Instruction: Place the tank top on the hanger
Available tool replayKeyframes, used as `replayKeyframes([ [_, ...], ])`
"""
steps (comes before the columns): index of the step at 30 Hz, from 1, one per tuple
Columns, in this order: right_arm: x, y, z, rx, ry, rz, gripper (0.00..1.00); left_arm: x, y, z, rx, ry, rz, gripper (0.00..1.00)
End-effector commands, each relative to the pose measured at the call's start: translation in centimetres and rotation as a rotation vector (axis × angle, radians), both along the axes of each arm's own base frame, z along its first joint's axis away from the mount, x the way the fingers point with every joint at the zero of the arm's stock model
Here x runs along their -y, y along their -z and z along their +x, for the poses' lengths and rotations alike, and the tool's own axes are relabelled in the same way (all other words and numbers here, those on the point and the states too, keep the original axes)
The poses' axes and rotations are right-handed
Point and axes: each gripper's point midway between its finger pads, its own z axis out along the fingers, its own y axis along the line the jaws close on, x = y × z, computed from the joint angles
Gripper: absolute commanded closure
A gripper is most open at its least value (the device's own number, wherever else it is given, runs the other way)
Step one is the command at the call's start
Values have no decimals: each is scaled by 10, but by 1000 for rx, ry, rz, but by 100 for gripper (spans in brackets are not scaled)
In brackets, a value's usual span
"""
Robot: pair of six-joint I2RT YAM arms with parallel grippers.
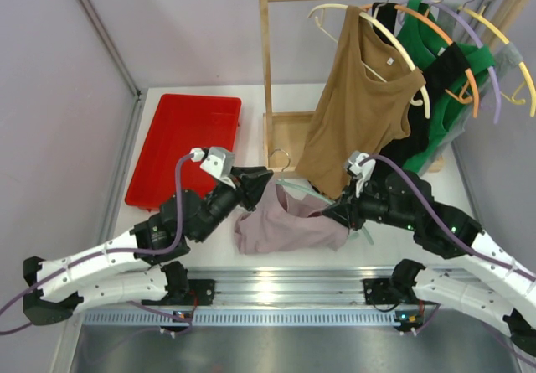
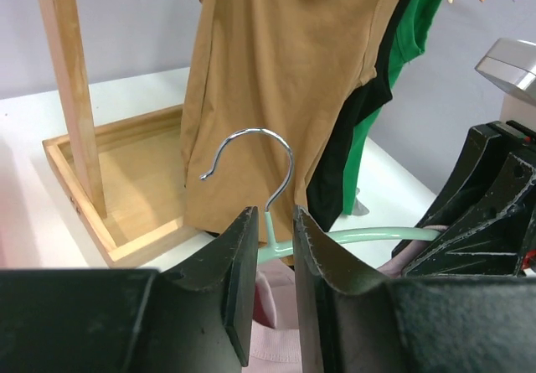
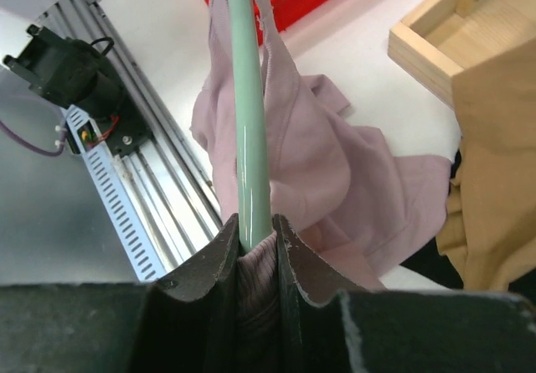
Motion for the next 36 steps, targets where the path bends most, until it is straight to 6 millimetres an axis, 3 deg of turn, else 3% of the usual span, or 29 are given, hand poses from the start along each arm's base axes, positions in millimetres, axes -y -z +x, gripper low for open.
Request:
replayKeyframes([
  [1,6,-33,8,67,65,83,100,-8,-21,3,36,-39,-36,71],
  [5,9,-41,7,80,65,92,100,-4,-14,5,33,-35,4,72],
  [8,13,-48,9,95,83,91,100,3,4,7,-1,-30,74,72],
  [14,21,-61,13,115,125,75,100,2,19,3,-40,-18,102,62],
  [18,29,-85,15,128,164,86,100,-1,21,2,-54,-23,104,59],
  [20,45,-84,24,116,262,31,100,-6,12,2,-49,-31,77,59],
  [21,52,-97,28,127,303,29,100,-8,9,1,-45,-32,67,59],
  [23,68,-103,36,135,399,-11,100,-12,-1,0,-35,-35,51,59],
  [25,75,-129,42,167,443,5,100,-15,-11,-1,-24,-34,39,59],
  [29,83,-158,57,211,522,-32,100,-16,-21,-3,-10,-23,32,59],
  [36,75,-202,91,264,636,-41,100,-20,-33,-7,4,-5,18,59],
])
